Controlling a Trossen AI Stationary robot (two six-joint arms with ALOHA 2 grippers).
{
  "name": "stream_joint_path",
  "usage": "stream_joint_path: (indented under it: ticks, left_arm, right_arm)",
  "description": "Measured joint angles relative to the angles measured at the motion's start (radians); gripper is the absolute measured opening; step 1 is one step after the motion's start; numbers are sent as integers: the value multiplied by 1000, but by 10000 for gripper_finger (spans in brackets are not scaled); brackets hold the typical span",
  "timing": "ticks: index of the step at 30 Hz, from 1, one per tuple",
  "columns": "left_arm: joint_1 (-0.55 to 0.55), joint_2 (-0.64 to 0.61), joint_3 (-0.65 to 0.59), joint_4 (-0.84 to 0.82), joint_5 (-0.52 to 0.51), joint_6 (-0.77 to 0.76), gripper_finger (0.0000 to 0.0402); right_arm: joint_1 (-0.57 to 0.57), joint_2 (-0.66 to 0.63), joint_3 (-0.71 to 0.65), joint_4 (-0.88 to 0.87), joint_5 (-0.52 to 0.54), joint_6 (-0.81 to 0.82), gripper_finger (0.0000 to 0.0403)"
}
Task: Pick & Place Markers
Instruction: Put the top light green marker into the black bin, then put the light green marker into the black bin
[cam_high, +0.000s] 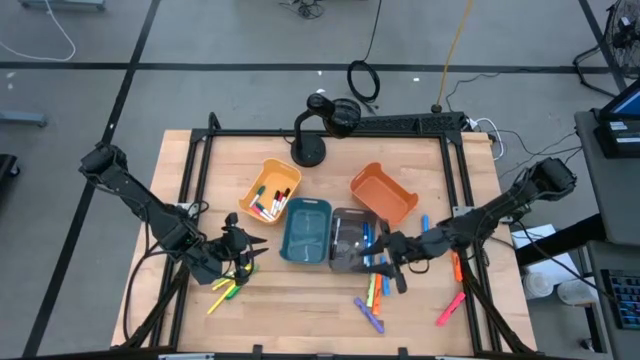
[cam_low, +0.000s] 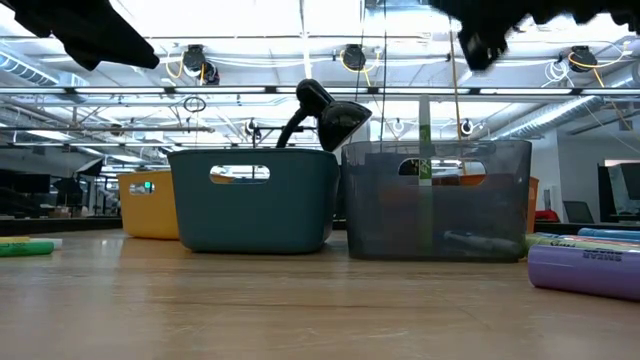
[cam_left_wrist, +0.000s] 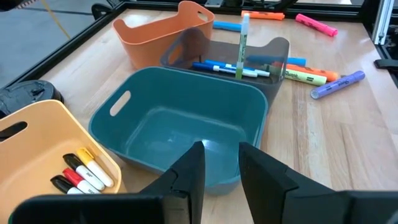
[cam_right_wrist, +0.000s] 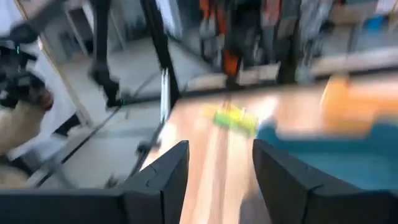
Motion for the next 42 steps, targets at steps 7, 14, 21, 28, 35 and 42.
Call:
stream_joint_path:
  ticks: [7,14,21,28,35,42]
  left_arm:
    - [0,0,0,0,-5,0,102]
    - [0,0,0,0,-8,-4,102]
    - [0,0,0,0,-9,-5,102]
    - [0,0,0,0,-9,-8,102]
    - [0,0,0,-3,132,-40,102]
    - [-4,27,1,-225,315,-377,101]
  right_arm:
    - [-55,0,0,-174,-67,114,162]
    - [-115,44,0,-211,-68,158,161]
    - [-145,84,0,-127,-69,125,160]
    - [-142,66,0,-54,-175,114,161]
    - [-116,66,0,14,-203,67,158]
    - [-112,66,0,18,-202,50,161]
